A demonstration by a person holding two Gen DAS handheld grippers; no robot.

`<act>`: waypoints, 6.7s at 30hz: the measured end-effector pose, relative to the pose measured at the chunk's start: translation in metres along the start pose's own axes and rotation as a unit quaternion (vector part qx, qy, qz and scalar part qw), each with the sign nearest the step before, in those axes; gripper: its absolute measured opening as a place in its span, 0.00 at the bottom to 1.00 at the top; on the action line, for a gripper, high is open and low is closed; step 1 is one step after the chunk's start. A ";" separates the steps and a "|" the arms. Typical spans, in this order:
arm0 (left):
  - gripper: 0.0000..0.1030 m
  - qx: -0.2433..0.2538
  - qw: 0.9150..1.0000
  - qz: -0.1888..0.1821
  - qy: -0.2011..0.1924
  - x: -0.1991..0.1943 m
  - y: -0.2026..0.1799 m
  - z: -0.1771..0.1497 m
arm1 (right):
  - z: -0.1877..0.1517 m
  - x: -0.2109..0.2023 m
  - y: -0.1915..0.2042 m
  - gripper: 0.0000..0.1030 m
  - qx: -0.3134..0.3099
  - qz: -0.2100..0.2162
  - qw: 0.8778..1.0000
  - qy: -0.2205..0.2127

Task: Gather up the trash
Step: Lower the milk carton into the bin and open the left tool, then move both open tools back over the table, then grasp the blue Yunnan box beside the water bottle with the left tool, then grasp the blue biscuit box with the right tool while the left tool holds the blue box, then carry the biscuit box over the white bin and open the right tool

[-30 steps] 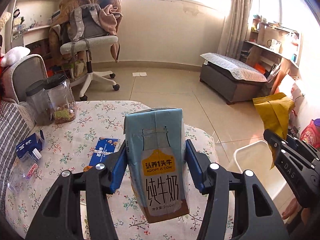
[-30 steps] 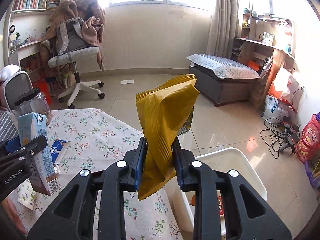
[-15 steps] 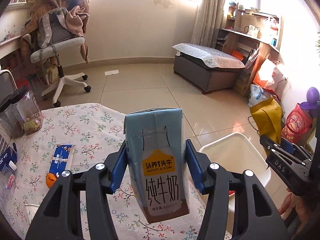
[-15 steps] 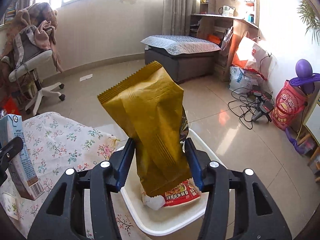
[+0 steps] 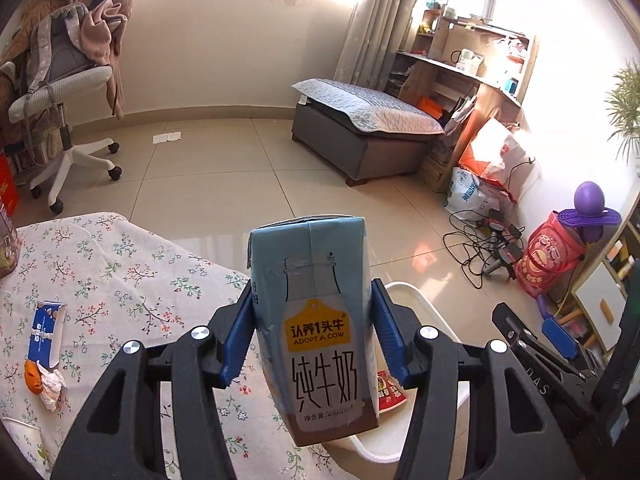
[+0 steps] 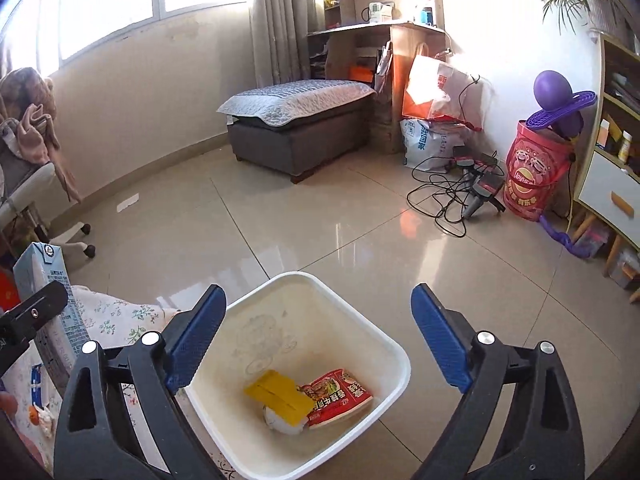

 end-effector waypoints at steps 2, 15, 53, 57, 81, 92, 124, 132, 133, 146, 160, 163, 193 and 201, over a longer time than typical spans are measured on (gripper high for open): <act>0.53 -0.001 1.000 -0.012 0.005 0.007 -0.012 0.002 | 0.003 -0.003 -0.010 0.89 0.004 -0.020 1.000 -0.011; 0.54 -0.005 0.994 -0.064 0.087 0.067 -0.069 -0.018 | 0.007 -0.013 -0.081 0.93 0.101 -0.120 0.987 -0.043; 0.92 -0.054 0.980 0.193 -0.005 -0.050 0.138 -0.027 | -0.026 -0.039 0.125 0.93 -0.104 0.015 0.993 -0.044; 0.92 -0.070 0.975 0.212 -0.004 -0.063 0.163 -0.034 | -0.036 -0.045 0.156 0.93 -0.129 0.035 0.990 -0.041; 0.92 -0.128 0.936 0.326 0.041 -0.122 0.328 -0.087 | -0.110 -0.084 0.294 0.93 -0.210 0.147 0.967 -0.001; 0.92 -0.090 0.908 0.369 0.176 -0.108 0.440 -0.104 | -0.148 -0.081 0.327 0.93 -0.268 0.166 0.949 0.024; 0.58 -0.063 0.876 0.335 0.342 -0.050 0.607 -0.127 | -0.168 -0.028 0.332 0.93 -0.298 0.150 0.938 0.091; 0.55 -0.124 0.922 0.305 0.202 -0.086 0.578 -0.072 | -0.156 -0.018 0.374 0.93 -0.292 0.180 0.932 0.113; 0.55 -0.132 0.927 0.297 0.184 -0.091 0.569 -0.066 | -0.156 -0.016 0.383 0.93 -0.293 0.185 0.930 0.119; 0.55 -0.214 0.945 0.247 0.030 -0.146 0.478 -0.052 | -0.202 0.021 0.481 0.93 -0.245 0.183 0.907 0.288; 0.55 -0.237 0.944 0.230 0.032 -0.144 0.490 -0.064 | -0.225 0.022 0.510 0.51 -0.270 0.181 0.893 0.310; 0.55 -0.243 0.941 0.233 0.028 -0.146 0.493 -0.064 | -0.213 0.009 0.511 0.51 -0.250 0.206 0.900 0.293; 0.55 -0.174 0.926 0.309 -0.127 -0.174 0.397 -0.038 | -0.086 -0.092 0.421 0.51 -0.221 0.247 0.943 -0.003; 0.55 -0.172 0.936 0.281 -0.120 -0.156 0.343 -0.039 | -0.063 -0.095 0.372 0.51 -0.221 0.225 0.948 -0.037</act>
Point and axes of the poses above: each gripper's, at about its wrist camera, not at the fingertips, and x roughly the way its jaws point, y to its left, z to its top, the point moved 7 cm from there along x, roughly the way its jaws point, and after that the axes turned 3 degrees about z, right-handed, at the moved point
